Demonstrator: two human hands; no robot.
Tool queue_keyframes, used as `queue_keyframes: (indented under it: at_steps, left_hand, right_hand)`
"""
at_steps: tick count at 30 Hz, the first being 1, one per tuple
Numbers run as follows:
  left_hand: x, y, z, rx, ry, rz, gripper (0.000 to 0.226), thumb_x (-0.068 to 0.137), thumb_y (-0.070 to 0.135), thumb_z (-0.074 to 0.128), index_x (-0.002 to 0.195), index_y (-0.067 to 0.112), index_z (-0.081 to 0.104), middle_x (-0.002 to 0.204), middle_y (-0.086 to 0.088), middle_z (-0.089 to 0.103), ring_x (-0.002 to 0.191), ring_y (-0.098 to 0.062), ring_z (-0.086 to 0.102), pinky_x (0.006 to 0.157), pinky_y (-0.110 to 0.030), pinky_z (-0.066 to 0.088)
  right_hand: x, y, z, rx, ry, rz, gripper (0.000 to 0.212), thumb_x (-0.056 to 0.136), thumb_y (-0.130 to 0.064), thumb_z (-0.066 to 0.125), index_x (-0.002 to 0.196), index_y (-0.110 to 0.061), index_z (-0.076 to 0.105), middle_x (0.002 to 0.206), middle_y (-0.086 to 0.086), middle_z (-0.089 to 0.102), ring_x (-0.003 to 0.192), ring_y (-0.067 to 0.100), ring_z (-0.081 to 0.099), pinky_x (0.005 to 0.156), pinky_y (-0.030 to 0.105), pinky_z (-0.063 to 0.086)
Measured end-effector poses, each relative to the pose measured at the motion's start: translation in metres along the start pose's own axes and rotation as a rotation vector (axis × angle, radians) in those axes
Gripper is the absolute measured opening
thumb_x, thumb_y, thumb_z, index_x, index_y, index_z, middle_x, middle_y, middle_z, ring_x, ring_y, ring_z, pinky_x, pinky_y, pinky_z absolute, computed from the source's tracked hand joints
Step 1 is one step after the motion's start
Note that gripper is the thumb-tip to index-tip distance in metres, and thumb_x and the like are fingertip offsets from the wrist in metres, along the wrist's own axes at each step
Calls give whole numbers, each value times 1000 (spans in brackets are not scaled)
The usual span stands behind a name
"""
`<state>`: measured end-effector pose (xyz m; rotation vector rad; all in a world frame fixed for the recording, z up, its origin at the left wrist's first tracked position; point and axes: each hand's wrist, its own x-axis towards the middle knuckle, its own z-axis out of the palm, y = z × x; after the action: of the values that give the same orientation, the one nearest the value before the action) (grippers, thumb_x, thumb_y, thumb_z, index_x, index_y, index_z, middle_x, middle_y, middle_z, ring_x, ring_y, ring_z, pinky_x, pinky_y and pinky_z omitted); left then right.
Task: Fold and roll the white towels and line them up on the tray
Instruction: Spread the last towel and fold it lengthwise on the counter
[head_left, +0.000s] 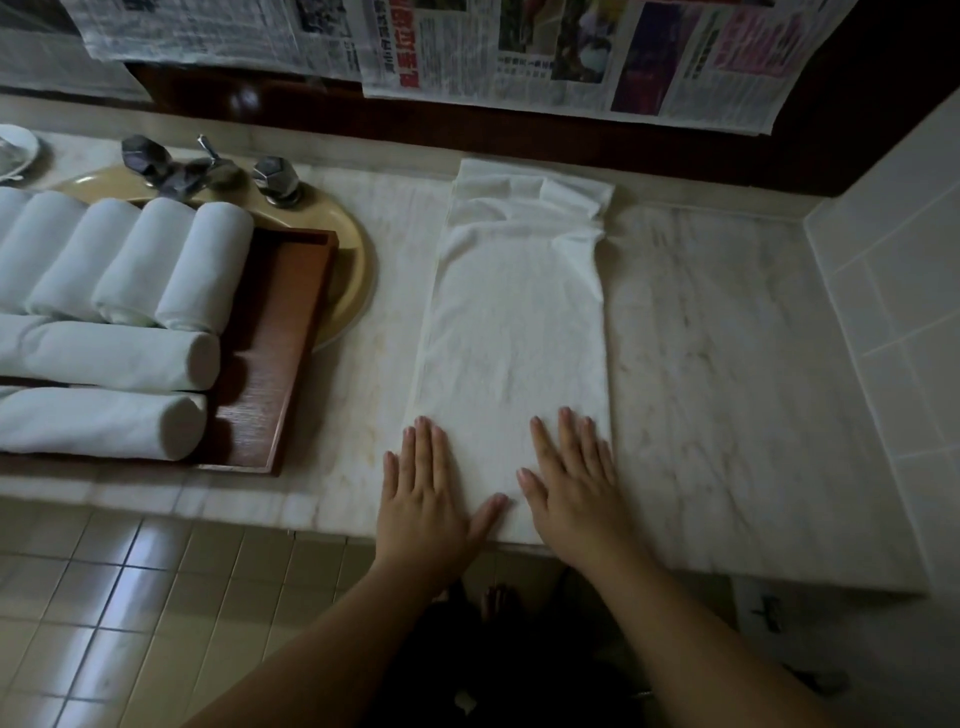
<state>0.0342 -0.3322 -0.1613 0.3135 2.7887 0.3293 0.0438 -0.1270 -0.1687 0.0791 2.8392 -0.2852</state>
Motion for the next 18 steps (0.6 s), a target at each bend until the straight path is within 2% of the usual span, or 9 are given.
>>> queue_keyframes:
  at_steps: [4,6,9,11,14,16,18]
  left_hand:
    - [-1,-9,5,-28,1,-18,126,80,100,10,158,9,-30,165,-8,-39,153,-20,-34,130,-45,-9]
    - [-2,-9,5,-43,9,-16,130,78,102,12,158,8,-29,166,-8,-37,154,-20,-33,130,-46,-7]
    - [-1,-7,5,-54,8,-37,135,75,104,12,157,7,-31,165,-9,-40,154,-22,-34,131,-46,-5]
    - [-1,-6,4,-56,2,-61,137,73,105,12,155,6,-33,163,-10,-42,153,-22,-35,130,-44,-7]
    - [-1,-6,4,-53,-6,-67,138,72,106,12,155,7,-34,163,-10,-42,153,-22,-36,130,-44,-7]
    - [-1,-6,4,-58,-2,-60,139,71,107,13,156,6,-33,164,-10,-40,154,-23,-34,130,-44,-7]
    - [-1,-7,4,-64,7,-52,139,71,107,15,157,6,-31,165,-11,-38,154,-24,-33,130,-44,-6]
  right_hand:
    - [-5,9,8,-27,34,68,76,103,-68,12,163,-31,-15,170,3,-25,157,23,-24,129,47,-4]
    - [-2,3,4,-24,5,158,77,102,-68,7,163,-27,-19,169,4,-27,156,23,-25,128,51,-4]
    - [14,-16,-11,29,13,251,76,103,-65,6,164,-24,-13,170,7,-24,157,27,-23,127,56,-7]
    - [34,-34,-25,69,33,164,74,103,-65,10,164,-29,-13,170,5,-24,156,30,-23,127,58,-6]
    - [70,-55,-32,34,-31,38,71,99,-74,10,159,-46,-17,169,-1,-27,155,36,-25,119,71,-12]
    - [94,-57,-32,-2,-103,76,73,93,-81,6,155,-53,-19,169,-1,-28,153,43,-27,111,79,-14]
    - [113,-52,-35,-23,-118,131,75,89,-86,5,154,-56,-18,169,-1,-29,152,46,-27,108,80,-15]
